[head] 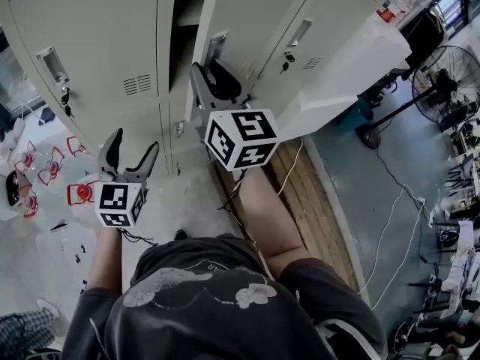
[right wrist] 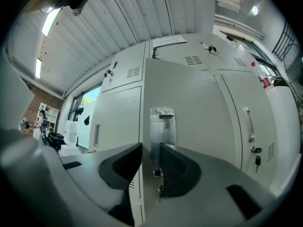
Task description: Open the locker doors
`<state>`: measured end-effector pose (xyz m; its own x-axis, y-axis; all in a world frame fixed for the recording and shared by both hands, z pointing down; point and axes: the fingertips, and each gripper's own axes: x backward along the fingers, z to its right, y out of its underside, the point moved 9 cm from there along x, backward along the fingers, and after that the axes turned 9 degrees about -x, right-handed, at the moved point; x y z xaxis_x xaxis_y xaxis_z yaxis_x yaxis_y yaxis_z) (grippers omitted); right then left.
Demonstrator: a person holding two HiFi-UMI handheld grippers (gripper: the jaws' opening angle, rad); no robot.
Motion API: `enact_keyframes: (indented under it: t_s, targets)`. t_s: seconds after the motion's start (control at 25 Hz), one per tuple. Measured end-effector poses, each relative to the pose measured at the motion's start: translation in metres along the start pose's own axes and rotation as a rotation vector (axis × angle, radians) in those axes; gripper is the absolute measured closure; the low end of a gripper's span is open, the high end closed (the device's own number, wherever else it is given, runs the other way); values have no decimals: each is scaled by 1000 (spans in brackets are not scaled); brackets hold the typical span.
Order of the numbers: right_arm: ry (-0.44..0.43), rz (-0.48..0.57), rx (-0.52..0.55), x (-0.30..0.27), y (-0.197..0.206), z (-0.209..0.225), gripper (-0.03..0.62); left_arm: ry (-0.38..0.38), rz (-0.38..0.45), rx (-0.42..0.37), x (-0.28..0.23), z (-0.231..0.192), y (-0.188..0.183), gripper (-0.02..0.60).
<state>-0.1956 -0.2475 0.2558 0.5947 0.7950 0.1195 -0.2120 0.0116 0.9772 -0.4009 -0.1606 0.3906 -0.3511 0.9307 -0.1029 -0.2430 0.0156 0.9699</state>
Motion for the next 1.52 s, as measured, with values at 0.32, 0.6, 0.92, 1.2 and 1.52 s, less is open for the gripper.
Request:
enact_keyframes:
  t_s: [0.32,0.6,0.92,1.2,1.52]
  targets:
    - [-92,-21,-44,46,-10,20,459,-33,7,-1,-9,42,-23,212]
    - [-154,-33,-63,82,-19,44,453,-61,-17,17,-8,87,-33,212]
    - [-162,-29,-43,114,-25,64,453,-73,-28,7,-5,126,-42,212]
    - [-162,-24,0,139,-31,82,471,-70,-21,6,-10,154,-52,212]
    - [-144,7,18,170,-38,110,511,-60,-8,-5,-21,181,-63,212]
